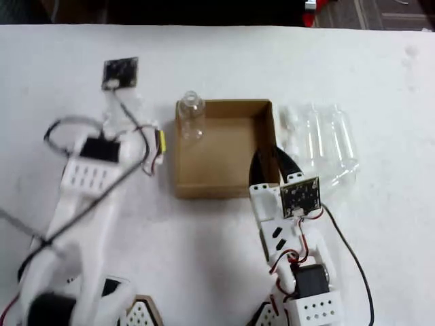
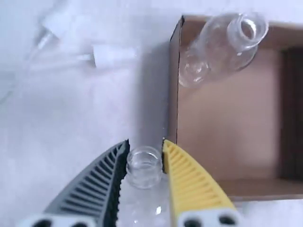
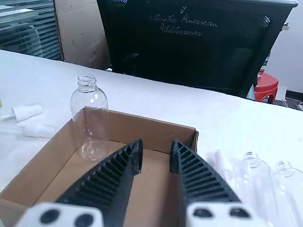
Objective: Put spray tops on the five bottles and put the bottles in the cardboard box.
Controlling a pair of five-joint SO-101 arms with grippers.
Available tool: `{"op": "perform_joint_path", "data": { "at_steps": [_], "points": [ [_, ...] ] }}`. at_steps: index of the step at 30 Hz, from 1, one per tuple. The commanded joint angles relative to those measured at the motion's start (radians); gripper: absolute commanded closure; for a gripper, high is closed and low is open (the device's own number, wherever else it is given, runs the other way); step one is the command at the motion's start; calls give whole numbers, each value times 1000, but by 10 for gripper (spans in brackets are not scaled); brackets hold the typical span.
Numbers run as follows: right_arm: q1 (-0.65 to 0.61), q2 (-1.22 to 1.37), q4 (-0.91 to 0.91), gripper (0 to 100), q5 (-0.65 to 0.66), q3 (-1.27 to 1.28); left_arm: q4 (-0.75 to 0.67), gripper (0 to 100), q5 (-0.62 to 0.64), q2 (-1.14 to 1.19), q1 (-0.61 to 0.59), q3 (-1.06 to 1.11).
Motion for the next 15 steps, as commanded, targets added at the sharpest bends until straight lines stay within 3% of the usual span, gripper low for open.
{"op": "perform_joint_path", "data": {
  "at_steps": [1,7,15],
  "points": [
    [10,-1,-44,911,12,8,-364,979,-6,-326,1,318],
    [8,-1,-44,911,12,8,-427,979,-6,-608,2,476],
    [8,-1,-44,911,12,8,-522,979,-9,-780,-5,606]
  ]
}}
